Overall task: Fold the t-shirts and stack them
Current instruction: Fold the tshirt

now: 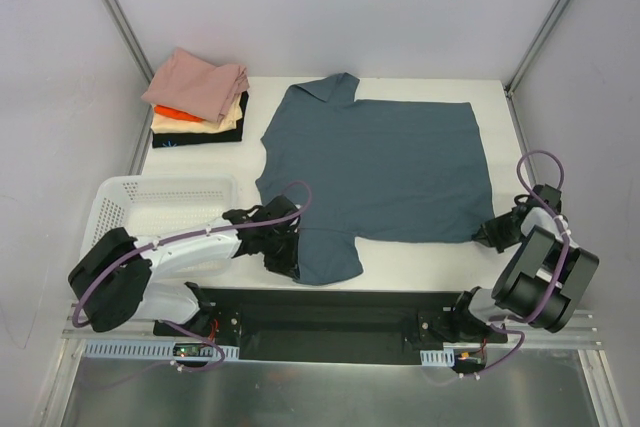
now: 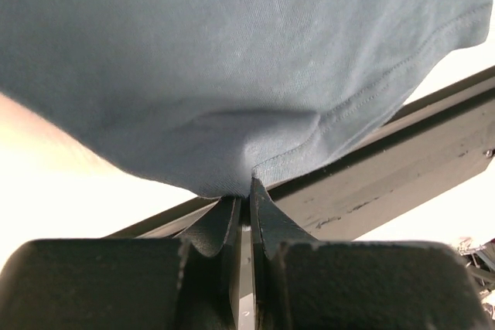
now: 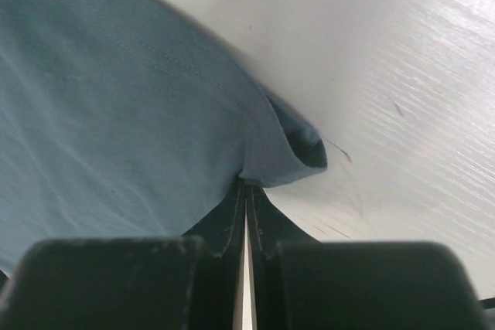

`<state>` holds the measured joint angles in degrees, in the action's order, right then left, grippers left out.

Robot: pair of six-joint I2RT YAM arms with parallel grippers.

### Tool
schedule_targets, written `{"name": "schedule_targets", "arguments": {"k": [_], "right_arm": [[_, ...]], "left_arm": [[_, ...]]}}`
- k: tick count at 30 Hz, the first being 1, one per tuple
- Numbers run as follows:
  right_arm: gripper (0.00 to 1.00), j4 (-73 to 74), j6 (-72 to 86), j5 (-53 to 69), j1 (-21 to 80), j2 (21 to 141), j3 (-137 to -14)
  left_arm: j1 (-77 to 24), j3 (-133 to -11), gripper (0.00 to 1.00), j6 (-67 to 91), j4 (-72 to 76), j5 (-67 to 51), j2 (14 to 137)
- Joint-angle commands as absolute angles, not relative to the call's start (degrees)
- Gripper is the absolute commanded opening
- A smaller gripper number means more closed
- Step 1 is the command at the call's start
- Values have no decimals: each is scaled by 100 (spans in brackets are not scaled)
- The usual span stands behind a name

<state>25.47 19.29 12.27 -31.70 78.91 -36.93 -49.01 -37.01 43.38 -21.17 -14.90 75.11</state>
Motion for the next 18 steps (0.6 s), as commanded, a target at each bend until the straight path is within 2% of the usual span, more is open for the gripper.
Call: {"name": "schedule_targets", "arguments": {"k": [1, 8, 18], "right_arm": [[1, 2249, 1925, 1178, -3041, 7604, -3507], [1, 3409, 1494, 704, -3050, 6698, -3428], [1, 3814, 1345, 1010, -3146, 6250, -3032]], "left_arm": [[-4843, -3490, 0, 4271, -2109, -1704, 7076], [-4834, -2901, 0, 4947, -2118, -2214, 6233], [-4922, -2215, 0, 5783, -2074, -2558, 5072]]}}
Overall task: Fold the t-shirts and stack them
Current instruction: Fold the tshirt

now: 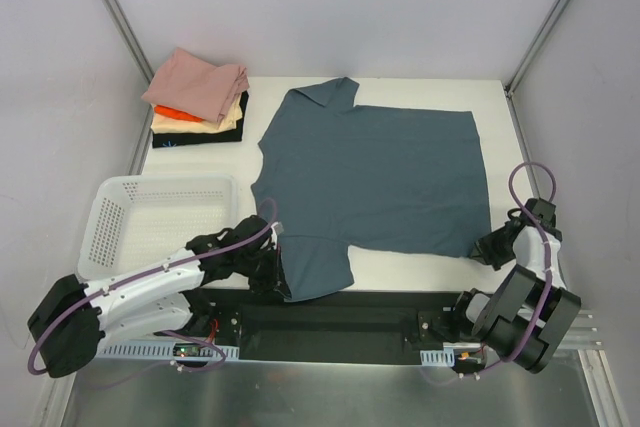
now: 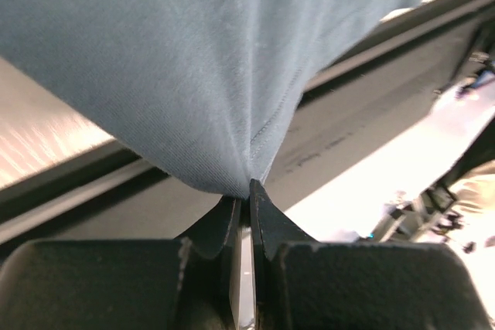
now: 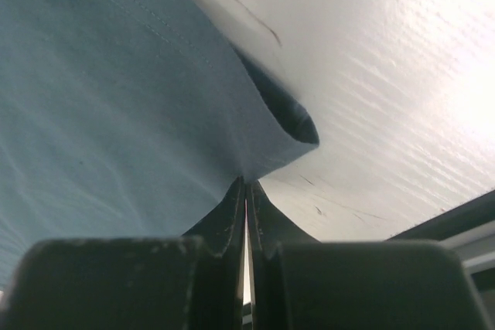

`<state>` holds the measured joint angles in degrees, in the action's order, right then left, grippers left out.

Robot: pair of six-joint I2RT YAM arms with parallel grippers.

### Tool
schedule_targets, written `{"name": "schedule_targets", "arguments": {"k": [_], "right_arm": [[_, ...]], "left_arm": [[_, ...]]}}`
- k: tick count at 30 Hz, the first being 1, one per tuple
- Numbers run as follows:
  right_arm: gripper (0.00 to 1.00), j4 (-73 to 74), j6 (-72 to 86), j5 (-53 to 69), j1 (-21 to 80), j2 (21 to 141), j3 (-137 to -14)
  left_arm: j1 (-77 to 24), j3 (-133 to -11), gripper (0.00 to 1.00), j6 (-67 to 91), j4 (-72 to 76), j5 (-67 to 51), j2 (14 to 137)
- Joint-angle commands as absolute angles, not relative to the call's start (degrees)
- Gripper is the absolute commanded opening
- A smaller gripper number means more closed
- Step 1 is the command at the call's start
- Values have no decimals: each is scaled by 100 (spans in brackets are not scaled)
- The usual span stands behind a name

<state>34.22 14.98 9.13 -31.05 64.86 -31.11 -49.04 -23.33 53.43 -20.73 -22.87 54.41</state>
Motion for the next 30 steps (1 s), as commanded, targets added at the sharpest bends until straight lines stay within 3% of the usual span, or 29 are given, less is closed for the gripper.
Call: {"name": "schedule_targets", "arguments": {"k": [1, 14, 30], "right_arm": [[1, 3875, 1345, 1019, -3146, 6197, -3015], [1, 3595, 897, 1354, -2831, 5950, -3304], [1, 3621, 1301, 457, -1899, 6486, -4438]], "left_arm": [[-4922, -2215, 0, 5835, -2066, -2566, 4967], [-4904, -3198, 0, 4791, -1547, -1793, 5466], [-3885, -4139, 0, 4035, -923, -1582, 6099]]}}
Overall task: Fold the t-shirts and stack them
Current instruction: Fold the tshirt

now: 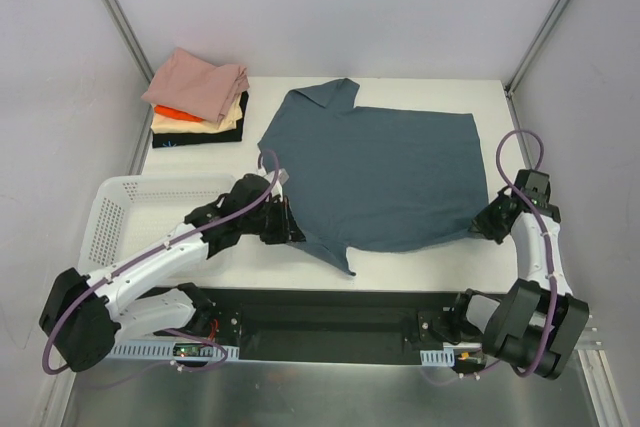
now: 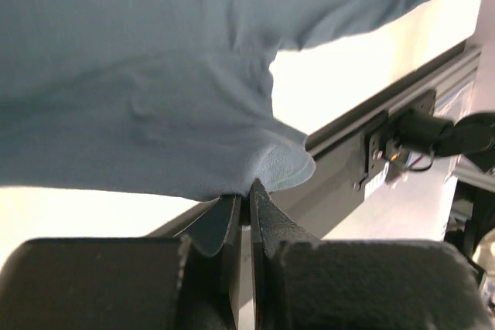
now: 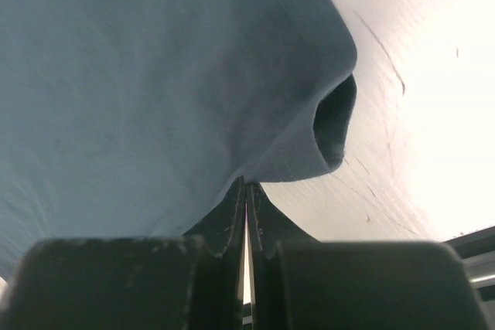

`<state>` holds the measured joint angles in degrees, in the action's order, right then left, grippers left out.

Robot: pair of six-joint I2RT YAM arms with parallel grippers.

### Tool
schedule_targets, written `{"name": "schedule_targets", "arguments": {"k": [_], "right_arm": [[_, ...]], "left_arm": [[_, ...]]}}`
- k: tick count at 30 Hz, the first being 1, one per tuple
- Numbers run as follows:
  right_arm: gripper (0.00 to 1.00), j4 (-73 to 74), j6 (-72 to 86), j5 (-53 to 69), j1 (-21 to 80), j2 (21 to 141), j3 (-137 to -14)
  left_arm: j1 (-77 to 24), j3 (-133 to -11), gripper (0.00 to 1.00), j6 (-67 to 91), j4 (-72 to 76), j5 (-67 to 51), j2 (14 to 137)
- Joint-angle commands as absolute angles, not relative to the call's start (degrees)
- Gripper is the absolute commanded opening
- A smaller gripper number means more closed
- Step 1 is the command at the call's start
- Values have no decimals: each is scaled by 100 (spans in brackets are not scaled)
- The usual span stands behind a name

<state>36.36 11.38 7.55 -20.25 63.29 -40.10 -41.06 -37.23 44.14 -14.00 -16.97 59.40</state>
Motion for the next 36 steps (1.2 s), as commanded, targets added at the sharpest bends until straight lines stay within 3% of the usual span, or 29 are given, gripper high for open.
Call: {"name": "schedule_targets", "arguments": {"k": [1, 20, 36], "right_arm": [[1, 3612, 1336, 414, -1881, 6530, -4491], [1, 3665, 1476, -264, -1345, 7742, -5853], [1, 3700, 1477, -642, -1195, 8428, -6714]], "left_arm": [[-3824, -4192, 0, 4017, -862, -1608, 6152], [-2655, -5168, 0, 3279, -212, -1978, 7136], [-2356, -6081, 0, 2233, -18, -2048, 8058]]}}
